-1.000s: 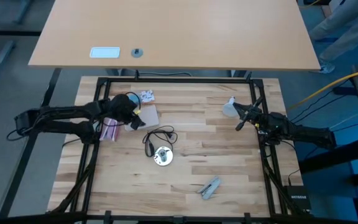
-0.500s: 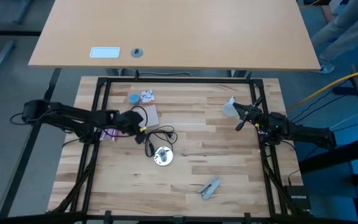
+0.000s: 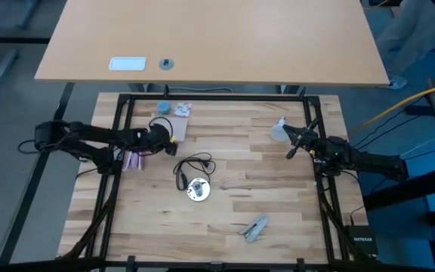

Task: Screw lightbulb
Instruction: Insert the light bulb into the lamp

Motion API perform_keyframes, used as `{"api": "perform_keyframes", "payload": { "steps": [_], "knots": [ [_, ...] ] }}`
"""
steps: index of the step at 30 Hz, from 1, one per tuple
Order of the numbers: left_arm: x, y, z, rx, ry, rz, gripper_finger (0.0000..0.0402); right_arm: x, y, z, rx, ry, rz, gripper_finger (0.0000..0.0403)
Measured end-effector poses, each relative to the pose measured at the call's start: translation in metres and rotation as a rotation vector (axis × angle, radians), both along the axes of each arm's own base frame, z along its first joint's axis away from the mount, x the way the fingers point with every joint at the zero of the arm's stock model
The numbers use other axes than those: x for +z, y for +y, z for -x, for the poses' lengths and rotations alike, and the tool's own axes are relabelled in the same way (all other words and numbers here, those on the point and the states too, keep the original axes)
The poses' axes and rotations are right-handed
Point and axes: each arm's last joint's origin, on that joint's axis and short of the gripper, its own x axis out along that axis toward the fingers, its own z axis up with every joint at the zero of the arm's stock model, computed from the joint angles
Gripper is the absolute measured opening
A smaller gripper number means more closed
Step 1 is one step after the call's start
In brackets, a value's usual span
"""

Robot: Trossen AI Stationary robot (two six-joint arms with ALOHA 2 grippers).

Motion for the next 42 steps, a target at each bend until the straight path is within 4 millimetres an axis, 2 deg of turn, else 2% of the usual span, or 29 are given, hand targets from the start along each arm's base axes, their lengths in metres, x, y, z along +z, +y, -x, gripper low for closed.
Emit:
{"api": "perform_keyframes", "payload": {
  "steps": [5,12,16,23,28,42],
  "knots": [
    [0.004,0.007,-0.006,-0.094,-0.074,0.007,0.0255,0.0,0.0,0.0,0.0,0.0,0.0,0.003],
    [0.021,0.003,-0.027,-0.506,-0.355,0.065,0.0255,0.0,0.0,0.0,0.0,0.001,0.001,0.003],
    [0.028,-0.01,-0.035,-0.705,-0.467,0.108,0.0255,0.0,0.0,0.0,0.008,0.001,0.001,0.003],
    [0.029,-0.05,-0.043,-0.894,-0.48,0.161,0.0255,0.0,0.001,-0.001,0.044,0.004,0.002,0.003],
    [0.033,-0.071,-0.048,-0.887,-0.487,0.068,0.0255,0.0,0.001,-0.001,0.045,0.004,0.002,0.003],
    [0.046,-0.092,-0.083,-0.988,-0.311,0.012,0.0255,0.0,0.001,-0.001,0.045,0.0,0.001,0.0031]
  ]
}}
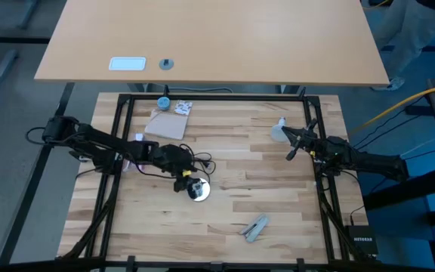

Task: Screw lightbulb
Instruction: Insert the light bulb into the lamp

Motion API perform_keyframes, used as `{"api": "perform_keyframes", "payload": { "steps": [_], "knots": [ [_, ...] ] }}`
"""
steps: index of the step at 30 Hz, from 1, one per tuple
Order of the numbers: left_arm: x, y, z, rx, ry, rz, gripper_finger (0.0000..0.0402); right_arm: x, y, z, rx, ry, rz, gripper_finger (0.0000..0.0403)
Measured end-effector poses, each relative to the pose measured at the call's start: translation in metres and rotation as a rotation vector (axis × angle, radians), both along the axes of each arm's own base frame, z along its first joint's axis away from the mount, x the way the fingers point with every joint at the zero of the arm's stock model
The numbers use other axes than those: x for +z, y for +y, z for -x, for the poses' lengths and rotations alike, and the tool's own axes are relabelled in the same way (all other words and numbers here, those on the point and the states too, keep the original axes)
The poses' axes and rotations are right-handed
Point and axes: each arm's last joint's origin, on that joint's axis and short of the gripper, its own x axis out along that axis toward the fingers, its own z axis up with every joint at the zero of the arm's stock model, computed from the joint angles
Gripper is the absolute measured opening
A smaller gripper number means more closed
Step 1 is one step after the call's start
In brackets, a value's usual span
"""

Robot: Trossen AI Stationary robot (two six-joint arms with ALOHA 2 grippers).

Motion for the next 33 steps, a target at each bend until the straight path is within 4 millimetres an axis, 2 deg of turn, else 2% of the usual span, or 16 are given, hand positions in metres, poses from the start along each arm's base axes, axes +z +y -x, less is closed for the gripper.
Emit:
{"api": "perform_keyframes", "payload": {
  "steps": [8,33],
  "knots": [
    [-0.0037,-0.0038,-0.0047,-0.042,0.093,-0.039,0.0255,0.0,0.0,0.0,0.0,-0.001,-0.001,0.0031],
    [-0.0074,0.0008,-0.0074,-0.024,0.102,-0.037,0.0255,0.0002,0.0,-0.0001,0.002,-0.034,-0.043,0.0031]
  ]
}}
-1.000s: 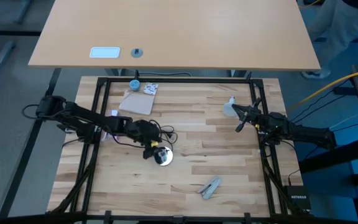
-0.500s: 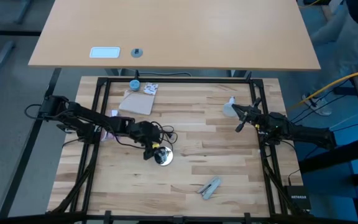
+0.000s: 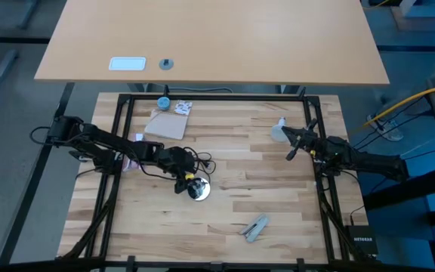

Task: Screw lightbulb
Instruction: Insert the light bulb into the lamp

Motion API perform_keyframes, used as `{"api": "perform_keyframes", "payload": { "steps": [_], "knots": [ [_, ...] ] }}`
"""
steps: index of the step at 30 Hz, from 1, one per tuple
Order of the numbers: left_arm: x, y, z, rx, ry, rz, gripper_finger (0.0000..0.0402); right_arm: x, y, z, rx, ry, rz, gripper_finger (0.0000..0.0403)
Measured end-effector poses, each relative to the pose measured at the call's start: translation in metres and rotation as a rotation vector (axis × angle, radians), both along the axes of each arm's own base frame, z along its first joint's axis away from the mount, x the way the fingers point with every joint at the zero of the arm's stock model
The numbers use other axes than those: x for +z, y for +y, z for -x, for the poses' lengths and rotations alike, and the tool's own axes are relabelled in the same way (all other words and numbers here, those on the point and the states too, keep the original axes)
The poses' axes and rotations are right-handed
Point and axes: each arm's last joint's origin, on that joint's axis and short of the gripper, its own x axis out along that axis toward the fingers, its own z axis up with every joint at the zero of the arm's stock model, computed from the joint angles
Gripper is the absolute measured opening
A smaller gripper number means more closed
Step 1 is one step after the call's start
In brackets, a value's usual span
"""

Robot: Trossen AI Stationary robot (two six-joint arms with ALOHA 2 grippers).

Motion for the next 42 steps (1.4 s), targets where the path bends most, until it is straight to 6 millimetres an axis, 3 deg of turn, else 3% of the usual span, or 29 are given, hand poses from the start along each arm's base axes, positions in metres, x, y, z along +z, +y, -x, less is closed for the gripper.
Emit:
{"api": "perform_keyframes", "payload": {
  "steps": [8,23,35,42],
  "knots": [
    [0.001,0.003,-0.001,0.003,-0.019,-0.042,0.0251,0.0,0.0,0.0,-0.001,-0.006,-0.008,0.0036],
    [0.003,0.031,-0.005,0.039,-0.072,-0.119,0.0185,0.001,-0.002,0.001,-0.064,-0.026,-0.009,0.0144],
    [0.015,0.059,-0.011,0.107,-0.226,-0.177,0.0156,0.002,-0.002,0.001,-0.064,-0.03,-0.009,0.015],
    [0.039,0.063,-0.022,0.09,-0.43,-0.157,0.0152,0.002,0.0,0.0,0.018,-0.03,-0.005,0.015]
  ]
}}
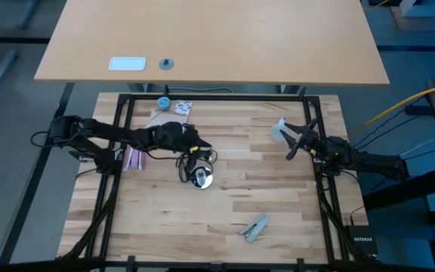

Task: Screw lightbulb
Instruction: Insert the light bulb into the lamp

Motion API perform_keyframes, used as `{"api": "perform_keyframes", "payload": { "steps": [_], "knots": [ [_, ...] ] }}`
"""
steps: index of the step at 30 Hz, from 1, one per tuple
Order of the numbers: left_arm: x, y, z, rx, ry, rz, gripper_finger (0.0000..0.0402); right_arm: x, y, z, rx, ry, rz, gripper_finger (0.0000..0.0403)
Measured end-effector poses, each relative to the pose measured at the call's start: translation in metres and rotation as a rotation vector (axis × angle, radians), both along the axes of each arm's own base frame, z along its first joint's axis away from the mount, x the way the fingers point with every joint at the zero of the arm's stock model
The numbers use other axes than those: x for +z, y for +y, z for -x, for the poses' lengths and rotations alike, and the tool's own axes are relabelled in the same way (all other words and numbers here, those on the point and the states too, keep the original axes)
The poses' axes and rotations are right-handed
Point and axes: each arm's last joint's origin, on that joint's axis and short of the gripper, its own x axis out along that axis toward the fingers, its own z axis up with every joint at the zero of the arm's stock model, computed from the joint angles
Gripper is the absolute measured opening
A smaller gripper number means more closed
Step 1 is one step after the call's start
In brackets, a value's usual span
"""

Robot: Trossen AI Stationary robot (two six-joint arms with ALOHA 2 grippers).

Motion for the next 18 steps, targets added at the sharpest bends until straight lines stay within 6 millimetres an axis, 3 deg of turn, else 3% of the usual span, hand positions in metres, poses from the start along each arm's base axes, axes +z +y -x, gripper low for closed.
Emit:
{"api": "perform_keyframes", "payload": {
  "steps": [5,13,18],
  "knots": [
    [0.004,-0.007,-0.002,-0.103,0.005,0.037,0.0154,0.0,0.001,-0.001,0.044,0.009,0.002,0.015],
    [-0.015,-0.029,0.006,-0.194,0.223,0.057,0.0155,-0.001,0.001,-0.001,0.045,0.023,0.0,0.015],
    [-0.017,-0.039,0.007,-0.208,0.255,0.094,0.0155,-0.001,0.001,-0.001,0.044,0.025,0.0,0.015]
  ]
}}
